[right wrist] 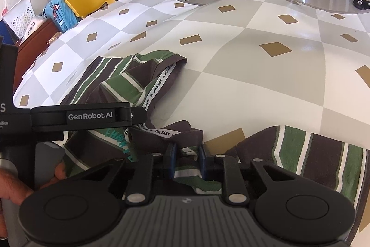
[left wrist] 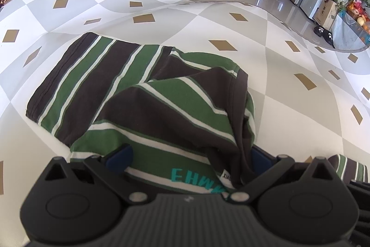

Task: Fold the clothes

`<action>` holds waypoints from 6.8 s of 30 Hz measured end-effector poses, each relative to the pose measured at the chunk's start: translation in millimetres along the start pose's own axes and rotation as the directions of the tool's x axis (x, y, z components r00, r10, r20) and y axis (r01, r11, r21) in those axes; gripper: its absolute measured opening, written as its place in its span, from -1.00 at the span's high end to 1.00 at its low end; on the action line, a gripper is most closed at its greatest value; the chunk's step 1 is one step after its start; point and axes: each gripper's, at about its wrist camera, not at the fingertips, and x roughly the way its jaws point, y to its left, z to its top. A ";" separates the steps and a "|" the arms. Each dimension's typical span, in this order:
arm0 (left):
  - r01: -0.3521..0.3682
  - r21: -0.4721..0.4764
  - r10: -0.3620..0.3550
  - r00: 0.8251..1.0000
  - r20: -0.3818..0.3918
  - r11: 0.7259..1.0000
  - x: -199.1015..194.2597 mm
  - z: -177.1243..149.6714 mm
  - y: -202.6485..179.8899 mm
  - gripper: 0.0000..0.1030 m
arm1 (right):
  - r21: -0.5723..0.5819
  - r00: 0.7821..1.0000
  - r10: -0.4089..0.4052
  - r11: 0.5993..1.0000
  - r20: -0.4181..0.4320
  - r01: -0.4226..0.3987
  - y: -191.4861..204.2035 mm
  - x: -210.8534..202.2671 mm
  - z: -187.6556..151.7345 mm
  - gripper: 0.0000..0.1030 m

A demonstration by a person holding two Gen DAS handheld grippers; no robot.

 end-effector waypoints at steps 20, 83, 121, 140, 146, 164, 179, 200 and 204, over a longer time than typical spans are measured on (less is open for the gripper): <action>0.009 -0.041 -0.007 0.998 0.062 0.999 -6.9 19.8 1.7 -1.00 | 0.042 0.890 -0.424 0.905 0.168 0.424 -41.7 0.8 40.4 0.75; -0.066 0.245 0.069 0.998 -0.002 0.967 -14.7 -44.4 -71.7 -1.00 | 0.135 0.871 -0.491 0.862 -0.016 0.488 -104.0 -72.3 -37.5 0.23; -0.165 -0.052 0.168 0.983 0.076 0.985 -39.0 5.9 37.0 -1.00 | 0.141 0.962 -0.263 0.952 -0.070 0.271 11.3 -97.2 -74.8 0.20; -0.317 -0.027 0.318 0.945 0.081 0.948 9.0 15.3 59.3 -1.00 | -0.026 0.949 -0.296 0.955 -0.106 0.295 46.8 -68.3 -93.1 -0.08; -0.338 -0.055 0.341 0.935 0.092 0.940 14.4 25.0 69.9 -1.00 | -0.027 0.950 -0.297 0.955 -0.097 0.296 43.2 -66.8 -93.0 -0.13; -0.357 -0.143 0.371 0.924 0.090 0.923 30.4 51.1 93.2 -1.00 | -0.050 0.951 -0.302 0.953 -0.065 0.299 39.4 -62.1 -95.7 -0.29; -0.234 -0.023 0.235 0.971 0.044 0.972 -26.2 7.9 65.2 -1.00 | -0.056 0.950 -0.311 0.949 -0.029 0.310 42.3 -63.0 -101.1 -0.32; 0.022 0.138 -0.018 0.999 -0.030 0.990 -100.3 -87.3 43.1 -1.00 | -0.023 0.948 -0.318 0.948 0.004 0.318 49.3 -73.6 -106.6 -0.31; 0.055 0.137 -0.048 0.997 -0.055 0.989 -98.4 -92.8 42.6 -1.00 | -0.032 0.950 -0.312 0.949 0.015 0.313 56.7 -80.7 -113.4 -0.31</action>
